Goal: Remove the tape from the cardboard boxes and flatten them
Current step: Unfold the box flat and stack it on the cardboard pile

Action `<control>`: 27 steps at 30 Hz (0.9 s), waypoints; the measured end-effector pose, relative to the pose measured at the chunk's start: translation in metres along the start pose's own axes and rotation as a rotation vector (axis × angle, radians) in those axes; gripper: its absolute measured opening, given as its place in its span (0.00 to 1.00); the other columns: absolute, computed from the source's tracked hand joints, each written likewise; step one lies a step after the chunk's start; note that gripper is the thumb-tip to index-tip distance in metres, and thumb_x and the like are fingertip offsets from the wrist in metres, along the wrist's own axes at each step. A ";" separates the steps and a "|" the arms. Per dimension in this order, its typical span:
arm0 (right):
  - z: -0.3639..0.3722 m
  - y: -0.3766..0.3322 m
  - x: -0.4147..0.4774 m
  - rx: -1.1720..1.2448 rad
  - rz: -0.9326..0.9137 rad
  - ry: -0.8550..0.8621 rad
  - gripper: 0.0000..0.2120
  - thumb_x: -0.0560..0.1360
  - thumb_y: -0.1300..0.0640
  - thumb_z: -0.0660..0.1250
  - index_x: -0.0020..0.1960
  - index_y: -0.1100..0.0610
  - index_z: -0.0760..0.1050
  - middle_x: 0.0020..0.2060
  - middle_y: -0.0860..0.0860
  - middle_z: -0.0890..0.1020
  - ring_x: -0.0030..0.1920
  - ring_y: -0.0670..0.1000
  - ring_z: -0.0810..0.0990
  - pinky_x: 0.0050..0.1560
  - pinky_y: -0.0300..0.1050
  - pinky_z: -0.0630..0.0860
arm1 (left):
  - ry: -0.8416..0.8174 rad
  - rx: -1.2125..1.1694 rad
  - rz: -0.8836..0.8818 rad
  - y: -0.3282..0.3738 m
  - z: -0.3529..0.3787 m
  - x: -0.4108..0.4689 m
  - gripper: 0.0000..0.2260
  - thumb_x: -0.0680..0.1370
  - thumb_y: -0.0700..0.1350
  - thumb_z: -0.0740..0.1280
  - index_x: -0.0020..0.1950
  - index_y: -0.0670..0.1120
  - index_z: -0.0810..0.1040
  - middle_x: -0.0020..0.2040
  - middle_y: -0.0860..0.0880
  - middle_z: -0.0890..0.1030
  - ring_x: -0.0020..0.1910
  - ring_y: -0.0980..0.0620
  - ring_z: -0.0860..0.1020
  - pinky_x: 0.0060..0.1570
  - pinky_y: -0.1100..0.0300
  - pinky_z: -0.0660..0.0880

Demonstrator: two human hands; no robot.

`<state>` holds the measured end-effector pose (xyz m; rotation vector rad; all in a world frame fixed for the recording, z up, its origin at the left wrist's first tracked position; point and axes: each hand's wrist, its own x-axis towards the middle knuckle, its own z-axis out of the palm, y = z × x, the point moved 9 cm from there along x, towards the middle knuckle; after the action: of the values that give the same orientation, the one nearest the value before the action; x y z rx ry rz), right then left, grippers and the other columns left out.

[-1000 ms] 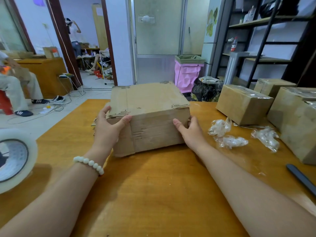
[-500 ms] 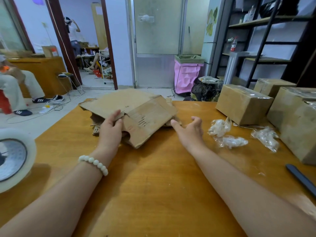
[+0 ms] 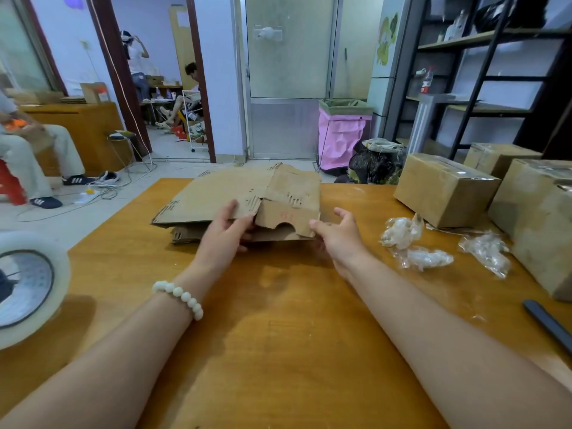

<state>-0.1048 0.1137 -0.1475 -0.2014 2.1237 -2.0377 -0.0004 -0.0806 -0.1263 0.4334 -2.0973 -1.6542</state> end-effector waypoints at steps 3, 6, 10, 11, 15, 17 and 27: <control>-0.027 -0.007 0.011 -0.082 -0.058 0.149 0.25 0.78 0.56 0.65 0.72 0.55 0.59 0.48 0.47 0.76 0.54 0.50 0.76 0.56 0.49 0.75 | 0.394 0.081 -0.005 -0.008 -0.057 0.009 0.16 0.81 0.51 0.61 0.68 0.50 0.72 0.65 0.46 0.71 0.66 0.46 0.69 0.66 0.49 0.68; -0.035 -0.006 0.013 -0.152 -0.073 0.141 0.22 0.79 0.52 0.63 0.71 0.56 0.63 0.59 0.51 0.76 0.54 0.49 0.74 0.52 0.43 0.74 | 0.554 0.122 -0.154 -0.026 -0.093 0.016 0.18 0.79 0.54 0.61 0.67 0.51 0.73 0.70 0.43 0.61 0.71 0.41 0.58 0.71 0.47 0.59; -0.011 -0.003 0.009 -0.519 -0.121 -0.055 0.26 0.78 0.46 0.62 0.74 0.50 0.61 0.72 0.53 0.66 0.70 0.54 0.66 0.61 0.49 0.70 | 0.399 0.190 -0.223 -0.045 -0.093 0.032 0.34 0.73 0.68 0.59 0.74 0.51 0.66 0.72 0.42 0.67 0.71 0.38 0.63 0.70 0.42 0.62; -0.008 0.000 0.009 -0.668 -0.109 -0.071 0.28 0.78 0.43 0.61 0.75 0.47 0.58 0.75 0.54 0.61 0.74 0.57 0.58 0.68 0.55 0.63 | 0.375 0.212 -0.211 -0.045 -0.091 0.034 0.33 0.75 0.67 0.59 0.75 0.50 0.65 0.71 0.42 0.69 0.71 0.38 0.64 0.70 0.42 0.62; -0.003 -0.001 0.011 -0.788 -0.103 -0.081 0.29 0.78 0.40 0.58 0.75 0.45 0.53 0.74 0.52 0.63 0.75 0.57 0.57 0.74 0.58 0.50 | 0.354 0.265 -0.206 -0.044 -0.091 0.040 0.29 0.79 0.63 0.59 0.74 0.47 0.66 0.70 0.43 0.72 0.69 0.38 0.67 0.69 0.43 0.65; -0.004 -0.003 0.011 -0.739 -0.118 -0.088 0.28 0.79 0.42 0.58 0.75 0.46 0.54 0.72 0.49 0.66 0.72 0.56 0.62 0.73 0.58 0.53 | 0.351 0.287 -0.231 -0.045 -0.092 0.040 0.33 0.75 0.65 0.58 0.74 0.48 0.68 0.69 0.43 0.73 0.69 0.37 0.67 0.69 0.43 0.64; -0.018 0.005 0.019 -0.554 -0.096 -0.014 0.29 0.77 0.44 0.62 0.74 0.51 0.57 0.70 0.51 0.68 0.70 0.56 0.66 0.70 0.60 0.63 | 0.318 0.477 -0.313 -0.047 -0.089 0.040 0.23 0.80 0.56 0.59 0.62 0.39 0.76 0.60 0.36 0.76 0.63 0.38 0.68 0.61 0.51 0.63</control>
<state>-0.1274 0.1270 -0.1527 -0.3982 2.6639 -1.4313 0.0099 -0.1866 -0.1488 1.1441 -2.2392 -1.1128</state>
